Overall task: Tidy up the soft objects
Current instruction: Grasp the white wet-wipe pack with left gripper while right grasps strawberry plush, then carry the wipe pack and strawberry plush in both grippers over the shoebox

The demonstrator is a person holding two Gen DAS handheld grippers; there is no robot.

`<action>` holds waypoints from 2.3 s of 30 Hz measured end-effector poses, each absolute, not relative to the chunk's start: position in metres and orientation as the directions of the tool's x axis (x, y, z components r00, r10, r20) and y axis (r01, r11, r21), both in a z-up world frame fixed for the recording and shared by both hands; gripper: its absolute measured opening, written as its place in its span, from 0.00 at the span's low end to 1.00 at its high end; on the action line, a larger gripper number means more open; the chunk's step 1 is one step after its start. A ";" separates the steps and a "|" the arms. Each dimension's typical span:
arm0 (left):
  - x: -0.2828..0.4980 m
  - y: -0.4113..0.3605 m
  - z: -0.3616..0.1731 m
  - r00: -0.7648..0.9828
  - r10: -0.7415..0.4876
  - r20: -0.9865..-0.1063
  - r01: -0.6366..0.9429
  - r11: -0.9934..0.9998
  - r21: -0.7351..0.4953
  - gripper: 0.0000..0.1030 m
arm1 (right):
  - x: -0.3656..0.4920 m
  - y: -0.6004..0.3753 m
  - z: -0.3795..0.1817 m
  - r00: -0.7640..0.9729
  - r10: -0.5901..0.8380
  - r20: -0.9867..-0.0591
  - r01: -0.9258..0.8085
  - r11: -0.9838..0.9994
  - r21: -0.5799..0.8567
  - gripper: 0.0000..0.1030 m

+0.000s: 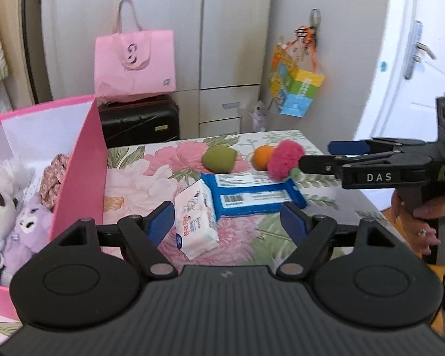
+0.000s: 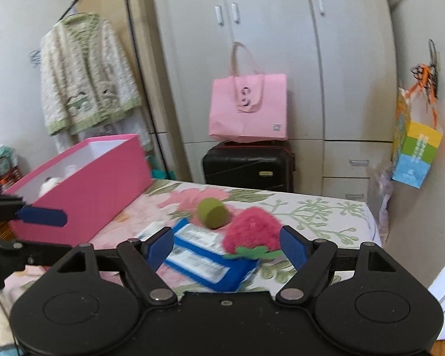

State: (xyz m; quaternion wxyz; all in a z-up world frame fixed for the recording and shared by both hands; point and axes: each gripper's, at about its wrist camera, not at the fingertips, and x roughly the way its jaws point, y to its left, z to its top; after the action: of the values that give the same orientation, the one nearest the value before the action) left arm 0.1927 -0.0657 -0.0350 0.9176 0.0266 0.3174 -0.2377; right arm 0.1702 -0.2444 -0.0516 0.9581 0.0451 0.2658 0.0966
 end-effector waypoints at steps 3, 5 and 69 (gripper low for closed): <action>0.208 -0.070 -0.048 0.688 -0.402 -0.604 0.423 0.899 -0.115 0.75 | 0.183 -0.250 -0.063 0.839 0.185 -0.511 -0.124 0.981 0.152 0.80; 0.218 -0.073 -0.056 0.698 -0.381 -0.607 0.396 0.911 -0.116 0.74 | 0.191 -0.253 -0.070 0.835 0.180 -0.520 -0.103 0.979 0.174 0.80; 0.198 -0.059 -0.095 0.752 -0.328 -0.572 0.205 0.941 -0.270 0.40 | 0.146 -0.218 -0.083 0.833 0.137 -0.536 -0.110 0.991 0.082 0.41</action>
State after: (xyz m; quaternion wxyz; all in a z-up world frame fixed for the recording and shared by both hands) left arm 0.1977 -0.0591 -0.0946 0.9310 -0.0952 0.3220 -0.1432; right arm 0.1458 -0.2183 -0.0827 0.9571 0.0237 0.2814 0.0645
